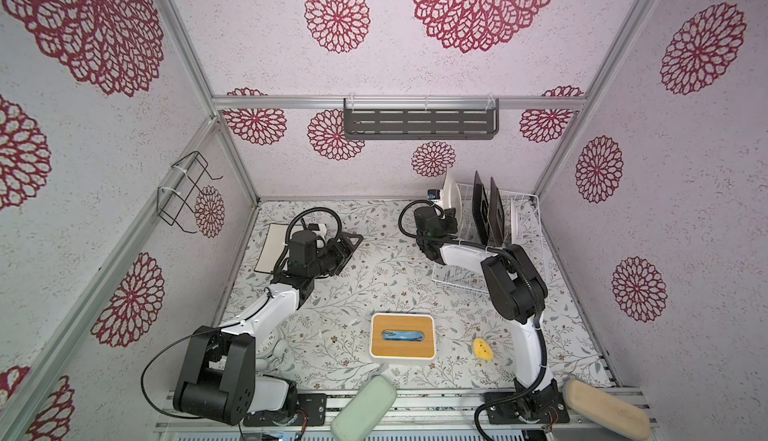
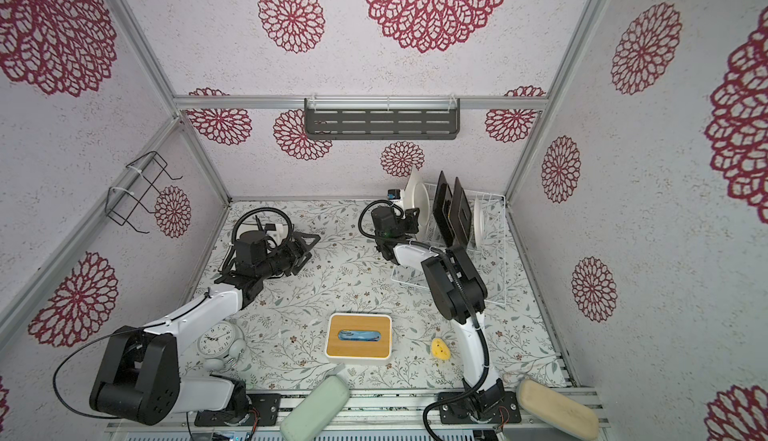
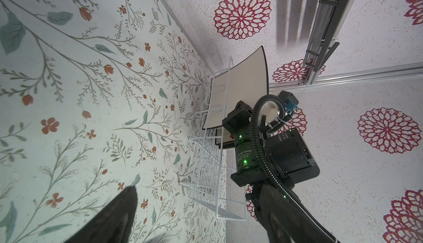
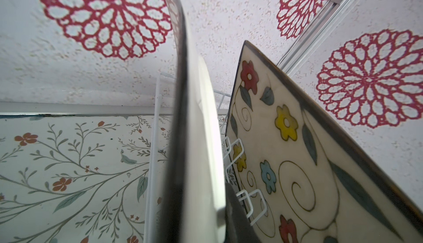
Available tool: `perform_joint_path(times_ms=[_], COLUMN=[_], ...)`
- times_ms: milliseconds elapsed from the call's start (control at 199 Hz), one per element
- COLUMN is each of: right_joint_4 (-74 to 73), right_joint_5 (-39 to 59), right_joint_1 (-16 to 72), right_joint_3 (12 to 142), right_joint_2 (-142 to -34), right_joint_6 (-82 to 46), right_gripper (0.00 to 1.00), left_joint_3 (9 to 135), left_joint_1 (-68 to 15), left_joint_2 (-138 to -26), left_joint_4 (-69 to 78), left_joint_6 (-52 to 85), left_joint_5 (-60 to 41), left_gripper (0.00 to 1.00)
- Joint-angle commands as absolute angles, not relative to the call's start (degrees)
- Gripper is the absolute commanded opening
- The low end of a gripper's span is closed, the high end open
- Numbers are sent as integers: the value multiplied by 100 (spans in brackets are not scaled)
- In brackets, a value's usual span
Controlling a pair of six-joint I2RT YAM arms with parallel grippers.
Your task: Unload the plates from the dish rack
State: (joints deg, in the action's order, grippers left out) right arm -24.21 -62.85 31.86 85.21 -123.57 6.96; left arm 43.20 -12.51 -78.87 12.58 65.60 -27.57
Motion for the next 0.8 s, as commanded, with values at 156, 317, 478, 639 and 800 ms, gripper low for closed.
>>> perform_joint_path(times_ms=[156, 317, 478, 639, 800], right_joint_4=[-3197, -3437, -3691, -3831, -3845], right_joint_5=[-6552, -6637, -6689, -6710, -6697], right_joint_1=[3182, 3190, 3208, 3217, 3217], right_joint_3=[8440, 8374, 8327, 8315, 8302], right_joint_2=[-12382, -12397, -12401, -12419, -12395], right_joint_6=[1226, 1445, 1635, 1801, 1811], right_gripper=[19, 16, 16, 12, 9], left_joint_3=[4335, 4308, 4290, 4272, 4263], left_joint_1=[-1310, -1310, -1310, -1310, -1310], left_joint_2=[-7673, -7673, -7673, -7639, -7621], left_joint_4=[1308, 1311, 1318, 1316, 1294], left_joint_6=[6481, 6484, 6495, 6480, 6481], left_joint_5=[-2692, -2689, -2689, -2672, -2672], left_gripper=[88, 88, 88, 88, 88])
